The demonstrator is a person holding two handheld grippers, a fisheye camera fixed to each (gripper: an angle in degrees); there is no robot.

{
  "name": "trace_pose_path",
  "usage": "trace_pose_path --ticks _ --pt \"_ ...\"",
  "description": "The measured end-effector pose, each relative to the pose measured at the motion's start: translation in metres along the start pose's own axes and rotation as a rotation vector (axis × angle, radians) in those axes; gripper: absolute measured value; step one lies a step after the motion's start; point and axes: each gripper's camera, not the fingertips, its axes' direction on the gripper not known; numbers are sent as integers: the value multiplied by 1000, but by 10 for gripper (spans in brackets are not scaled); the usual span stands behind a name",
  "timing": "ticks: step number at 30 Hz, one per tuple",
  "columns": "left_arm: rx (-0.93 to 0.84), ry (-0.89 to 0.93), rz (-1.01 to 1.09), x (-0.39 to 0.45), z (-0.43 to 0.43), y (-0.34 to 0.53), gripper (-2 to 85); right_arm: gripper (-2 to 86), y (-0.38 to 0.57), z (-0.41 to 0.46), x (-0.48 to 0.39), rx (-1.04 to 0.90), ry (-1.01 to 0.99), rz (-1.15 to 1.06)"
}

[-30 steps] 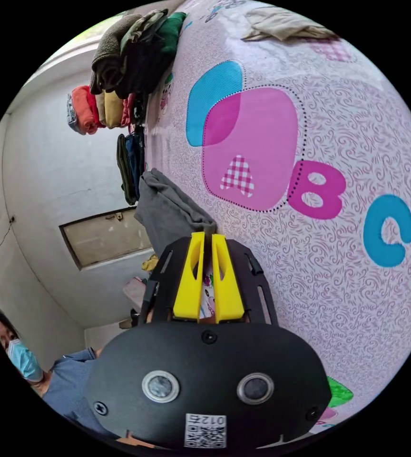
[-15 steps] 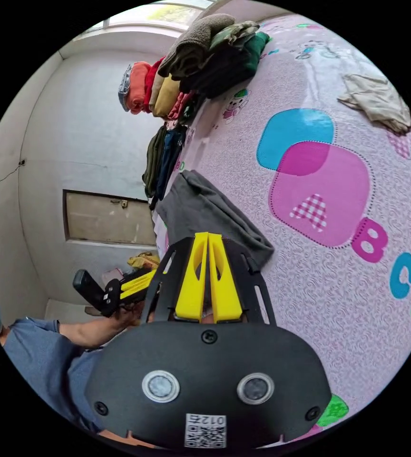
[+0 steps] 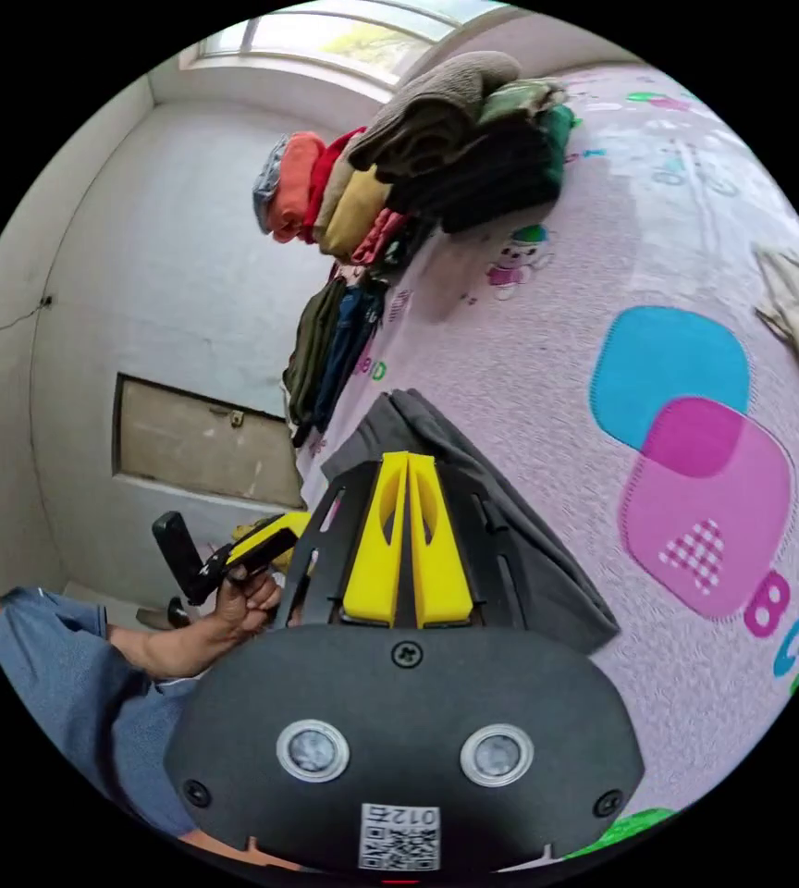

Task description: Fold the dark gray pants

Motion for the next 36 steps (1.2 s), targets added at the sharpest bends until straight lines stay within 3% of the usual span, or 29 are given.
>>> trace_pose_path --ticks 3,7,10,19,22,30,36 --pt "28 -37 -77 -47 -10 -36 7 6 -42 68 -49 -128 -9 -158" --pt "-22 -13 -214 -108 -18 -56 14 11 -91 134 -89 -226 136 -320" --pt "-53 -96 -274 -143 -25 -61 29 23 -127 174 -97 -353 201 -404" --pt "-117 193 -400 -239 -17 -95 132 86 -176 266 -68 -696 128 -376" --pt "-48 372 -435 -264 -39 -99 137 80 -184 261 -66 -623 20 -338" --pt "-137 283 -348 -284 -37 -110 135 50 -189 280 -53 -647 5 -309" --pt "-128 243 -359 -300 -32 -129 76 8 -187 259 -70 -589 12 -355"
